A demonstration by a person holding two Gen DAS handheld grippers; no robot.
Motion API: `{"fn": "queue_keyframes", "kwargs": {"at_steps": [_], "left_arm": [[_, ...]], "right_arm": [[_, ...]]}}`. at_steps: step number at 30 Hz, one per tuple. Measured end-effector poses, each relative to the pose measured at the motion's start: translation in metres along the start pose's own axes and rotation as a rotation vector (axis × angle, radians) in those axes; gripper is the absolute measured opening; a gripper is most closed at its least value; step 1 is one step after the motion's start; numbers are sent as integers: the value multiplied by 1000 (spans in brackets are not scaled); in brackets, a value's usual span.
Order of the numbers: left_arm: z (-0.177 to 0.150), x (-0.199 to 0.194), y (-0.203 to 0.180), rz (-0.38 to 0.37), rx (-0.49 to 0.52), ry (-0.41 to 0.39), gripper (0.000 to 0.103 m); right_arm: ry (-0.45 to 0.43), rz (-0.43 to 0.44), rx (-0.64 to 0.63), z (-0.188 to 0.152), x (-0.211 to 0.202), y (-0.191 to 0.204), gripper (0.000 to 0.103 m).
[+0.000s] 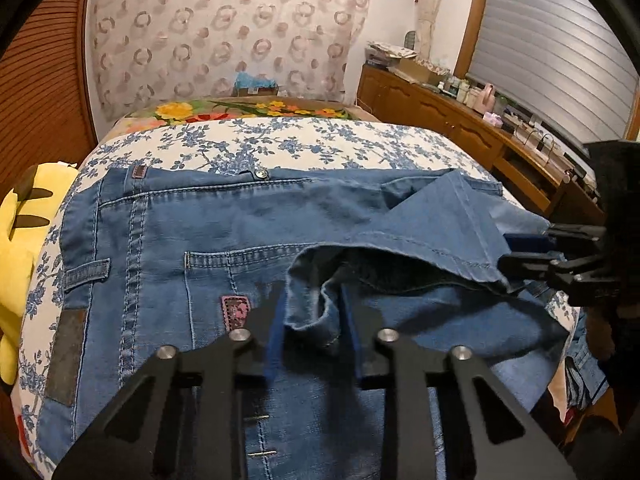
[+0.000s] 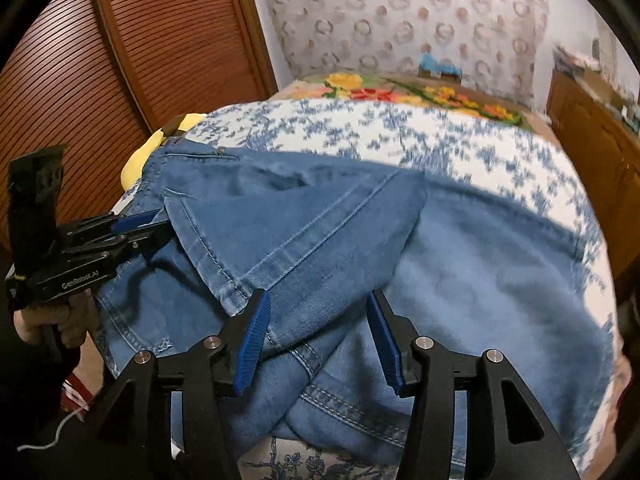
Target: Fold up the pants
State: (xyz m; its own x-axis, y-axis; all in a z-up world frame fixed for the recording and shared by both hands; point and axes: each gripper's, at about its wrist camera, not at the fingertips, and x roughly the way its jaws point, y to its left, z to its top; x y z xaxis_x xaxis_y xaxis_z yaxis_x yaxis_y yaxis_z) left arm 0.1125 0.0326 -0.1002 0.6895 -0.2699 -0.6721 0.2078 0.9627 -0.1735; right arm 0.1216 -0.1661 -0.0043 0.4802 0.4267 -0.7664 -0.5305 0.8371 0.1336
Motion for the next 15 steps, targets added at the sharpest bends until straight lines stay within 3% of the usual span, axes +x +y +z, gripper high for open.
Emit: {"fn": "queue_keyframes", "kwargs": {"at_steps": [5,6,8,10,15], "left_arm": [[1,-11,-6,4,24,-46,12],[2,-13,-7,2,28,-53,9],[3,-22,-10,2,38,-75,8],[4,-30,-11,-1,41,-90,7],[6,-63,-7,-12,20,-158,6]], "right_arm": [[-4,44,32,5,4,-3,51],[-6,46,32,7,4,-1,47],[-14,65,16,7,6,-4,21],[-30,61,-2,6,6,-7,7],[-107,86,-55,22,-11,-2,2]]}}
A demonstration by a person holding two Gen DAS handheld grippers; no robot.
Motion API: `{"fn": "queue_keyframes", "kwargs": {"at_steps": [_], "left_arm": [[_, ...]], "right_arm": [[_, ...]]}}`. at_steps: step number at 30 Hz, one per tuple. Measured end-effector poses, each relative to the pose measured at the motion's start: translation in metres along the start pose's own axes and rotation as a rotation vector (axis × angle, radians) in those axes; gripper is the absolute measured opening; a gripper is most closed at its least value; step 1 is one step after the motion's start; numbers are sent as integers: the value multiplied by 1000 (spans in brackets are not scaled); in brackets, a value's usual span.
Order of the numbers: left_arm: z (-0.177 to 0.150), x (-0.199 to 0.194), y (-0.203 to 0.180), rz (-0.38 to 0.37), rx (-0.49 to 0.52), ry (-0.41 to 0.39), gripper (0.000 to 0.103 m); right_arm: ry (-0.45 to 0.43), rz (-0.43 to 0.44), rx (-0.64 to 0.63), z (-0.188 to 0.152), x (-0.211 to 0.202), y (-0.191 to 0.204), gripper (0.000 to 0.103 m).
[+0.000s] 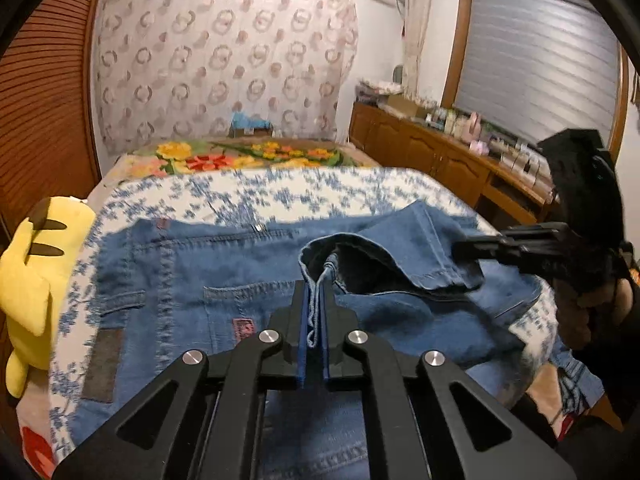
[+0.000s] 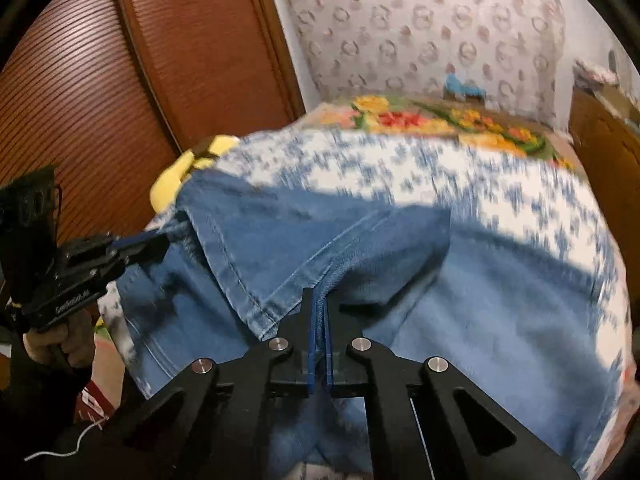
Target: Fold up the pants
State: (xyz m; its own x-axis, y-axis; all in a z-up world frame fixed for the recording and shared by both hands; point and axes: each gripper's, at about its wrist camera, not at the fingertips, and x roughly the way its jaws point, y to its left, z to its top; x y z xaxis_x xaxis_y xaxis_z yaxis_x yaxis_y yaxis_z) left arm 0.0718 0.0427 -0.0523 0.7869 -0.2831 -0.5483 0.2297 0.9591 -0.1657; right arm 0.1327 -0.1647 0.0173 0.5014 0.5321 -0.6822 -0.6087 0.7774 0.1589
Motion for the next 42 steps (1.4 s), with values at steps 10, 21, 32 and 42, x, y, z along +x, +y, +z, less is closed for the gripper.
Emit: {"fn": "queue_keyframes", "kwargs": {"at_steps": [10,21,32,42], "left_arm": [[-4,-68,38,55,-58,-90,6],[-27,-93,86,145,-126,-86,6],[-54,-82,107,179,-163,-20,6],[-68,-67,117,189,-215,49,34]], "right_arm": [[-122,85,-140,71,-14,52,2],[-83,147,-232,106,51,97,1],[-21,111,-255,131,106,121,1],[73,110,-258,139,142,125,26]]}}
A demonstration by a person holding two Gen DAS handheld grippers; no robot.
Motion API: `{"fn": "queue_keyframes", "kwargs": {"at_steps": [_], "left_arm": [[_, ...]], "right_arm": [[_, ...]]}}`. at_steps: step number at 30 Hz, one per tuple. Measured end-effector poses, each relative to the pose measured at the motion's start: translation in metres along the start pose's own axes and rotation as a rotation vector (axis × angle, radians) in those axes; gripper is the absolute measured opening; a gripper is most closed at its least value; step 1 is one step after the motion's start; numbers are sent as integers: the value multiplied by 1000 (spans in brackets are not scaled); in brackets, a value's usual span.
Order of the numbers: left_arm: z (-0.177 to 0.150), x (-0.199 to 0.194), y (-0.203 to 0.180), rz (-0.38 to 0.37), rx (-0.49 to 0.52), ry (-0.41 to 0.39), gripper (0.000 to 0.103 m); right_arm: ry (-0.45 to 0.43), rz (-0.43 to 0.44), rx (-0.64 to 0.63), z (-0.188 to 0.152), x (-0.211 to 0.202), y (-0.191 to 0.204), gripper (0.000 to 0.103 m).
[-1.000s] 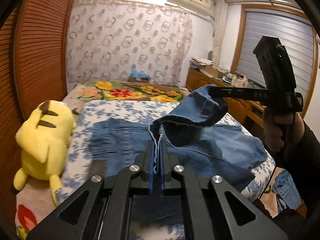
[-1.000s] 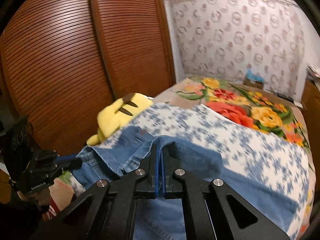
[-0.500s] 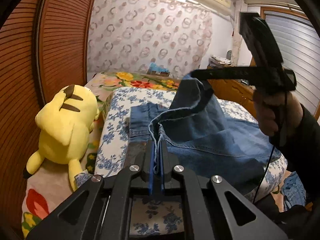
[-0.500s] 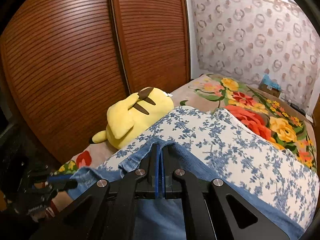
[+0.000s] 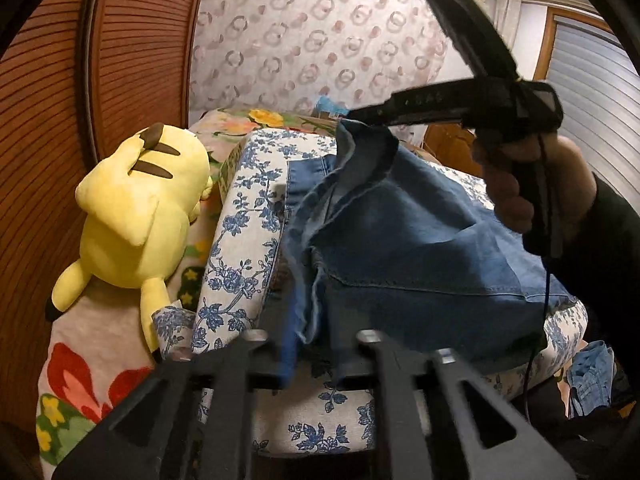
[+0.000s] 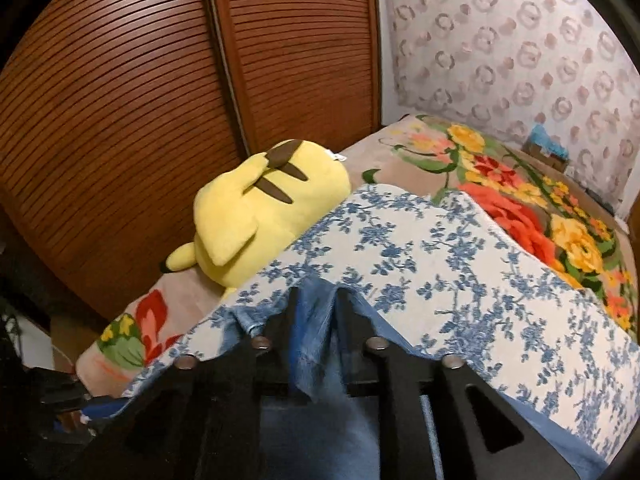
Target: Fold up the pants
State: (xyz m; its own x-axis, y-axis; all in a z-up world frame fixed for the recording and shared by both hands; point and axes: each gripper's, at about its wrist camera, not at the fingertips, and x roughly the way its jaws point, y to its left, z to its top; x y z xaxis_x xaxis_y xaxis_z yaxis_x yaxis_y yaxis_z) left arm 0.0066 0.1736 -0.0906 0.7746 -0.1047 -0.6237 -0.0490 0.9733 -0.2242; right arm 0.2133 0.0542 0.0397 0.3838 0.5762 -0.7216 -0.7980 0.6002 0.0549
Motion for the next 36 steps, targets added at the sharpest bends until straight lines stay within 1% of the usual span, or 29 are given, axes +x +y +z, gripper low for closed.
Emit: {"fn": "queue_keyframes", "kwargs": {"at_steps": [1,2,4,6,10,13,14,16,20,23,24,25,27,28,31,36], "left_arm": [[0,0,0,-6,-2,1,48],[1,-1,-1,-11,-2,-3,50],[2,-2,-3,-4,2,-13,51],[3,-4,-6,15,8,-28,51],[7,-3,-9,22,26,-49,51],[8,9,-7,38,36,-27,50],[7,13,-6,37,34,-15,49],[4,24,-4,29,30,14,44],[-3,40,-3,43,24,64,44],[-4,39,-4,45,25,61,42],[-4,38,-5,44,34,57,35],[-5,37,-6,44,40,58,28],[-5,36,-8,45,52,61,18],[-5,36,-8,45,57,66,16],[-6,33,-9,44,69,54,13],[-2,14,-8,39,59,-9,12]], "right_arm": [[-11,-8,-6,4,-3,1,35],[-22,-21,-13,7,-5,4,38],[-38,-22,-22,8,-13,6,38],[-57,-43,-29,6,-23,6,39],[-84,-55,-15,-13,-47,-2,39],[-89,-104,-5,-32,-64,-14,39],[-81,-115,0,-40,-69,-18,39],[-58,-137,1,-56,-77,-25,39],[-16,-197,5,-89,-92,-39,39],[0,-232,40,-111,-106,-50,39],[2,-236,49,-117,-110,-52,39],[7,-235,62,-126,-114,-53,39],[14,-209,88,-140,-119,-52,39],[18,-193,95,-146,-120,-50,39],[33,-165,106,-162,-124,-40,39],[60,-97,94,-179,-124,-23,39]]}}
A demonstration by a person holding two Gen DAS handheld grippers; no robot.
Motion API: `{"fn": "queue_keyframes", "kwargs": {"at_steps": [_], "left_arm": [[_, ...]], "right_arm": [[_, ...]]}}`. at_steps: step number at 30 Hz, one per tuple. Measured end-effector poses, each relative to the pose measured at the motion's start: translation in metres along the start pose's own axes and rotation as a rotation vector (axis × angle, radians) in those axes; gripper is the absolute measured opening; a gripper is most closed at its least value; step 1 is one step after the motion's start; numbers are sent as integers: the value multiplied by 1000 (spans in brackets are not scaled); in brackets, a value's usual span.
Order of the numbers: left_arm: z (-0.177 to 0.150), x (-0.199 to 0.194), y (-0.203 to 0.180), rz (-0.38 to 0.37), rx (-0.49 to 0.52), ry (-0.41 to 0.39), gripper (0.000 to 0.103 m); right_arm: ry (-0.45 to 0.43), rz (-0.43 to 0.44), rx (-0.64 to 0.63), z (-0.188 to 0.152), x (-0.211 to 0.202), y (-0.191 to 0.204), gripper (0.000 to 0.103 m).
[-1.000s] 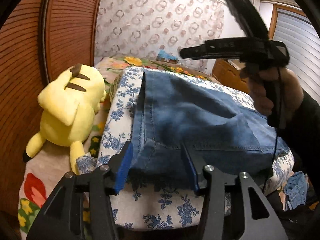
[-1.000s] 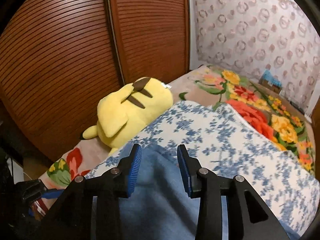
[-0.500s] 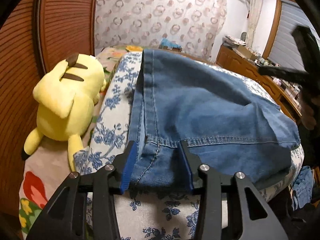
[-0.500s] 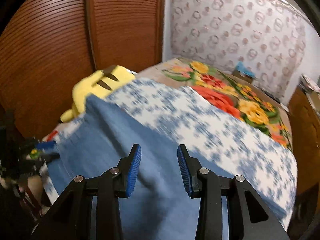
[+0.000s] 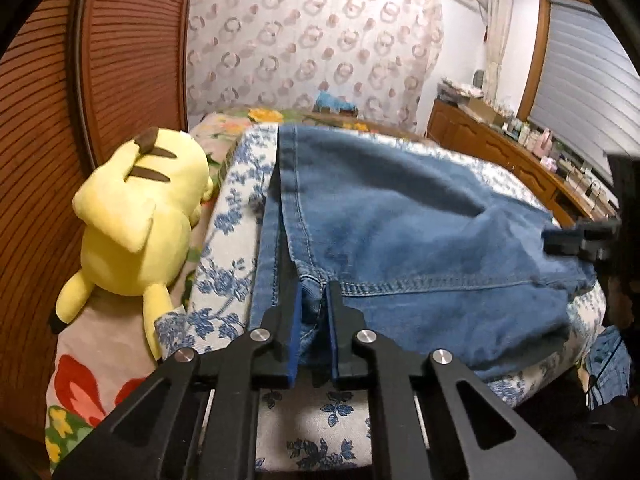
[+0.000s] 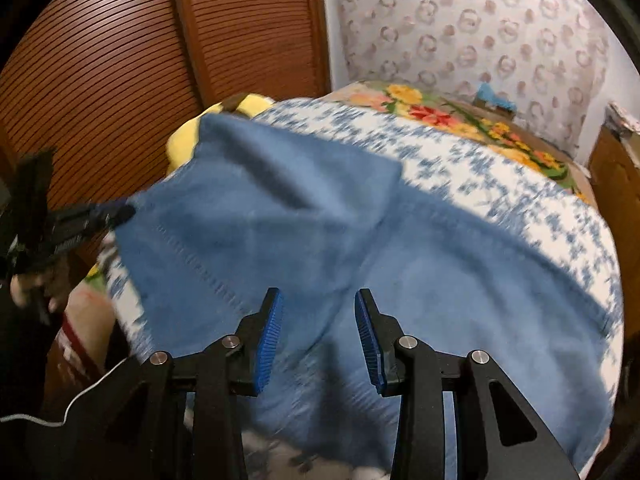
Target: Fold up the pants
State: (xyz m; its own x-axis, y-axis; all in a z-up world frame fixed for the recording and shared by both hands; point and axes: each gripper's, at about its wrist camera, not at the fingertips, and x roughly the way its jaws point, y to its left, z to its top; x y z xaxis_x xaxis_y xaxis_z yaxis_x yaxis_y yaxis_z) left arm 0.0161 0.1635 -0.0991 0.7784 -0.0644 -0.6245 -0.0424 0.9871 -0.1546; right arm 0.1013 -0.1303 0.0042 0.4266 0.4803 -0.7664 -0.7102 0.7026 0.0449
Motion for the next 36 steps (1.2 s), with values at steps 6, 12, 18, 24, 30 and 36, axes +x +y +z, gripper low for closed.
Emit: {"fn": "queue_keyframes", "kwargs": {"at_steps": [6,12,18,24,30,36], "left_arm": [[3,-12,0,-5,-1,-26,11],[1,-14,0,-14,-10,-28,11],[0,-27,-4,-27,-13,-53,10],[-1,-43,-3,-42,-39,-97,9],[-4,-40,2,-9,-33,-70,8],[-5,-27,-8,34,-2,-45,23]], "right_arm": [[38,54,-18,-19,-5,11,39],[74,44,-25,-21,4,9,31],[67,76,-83,-30,-7,24,0],[45,111,-95,-44,-23,32,0],[-3,72,-43,-39,-31,16,0],[-49,-1,-9,-6,-19,-10,15]]}}
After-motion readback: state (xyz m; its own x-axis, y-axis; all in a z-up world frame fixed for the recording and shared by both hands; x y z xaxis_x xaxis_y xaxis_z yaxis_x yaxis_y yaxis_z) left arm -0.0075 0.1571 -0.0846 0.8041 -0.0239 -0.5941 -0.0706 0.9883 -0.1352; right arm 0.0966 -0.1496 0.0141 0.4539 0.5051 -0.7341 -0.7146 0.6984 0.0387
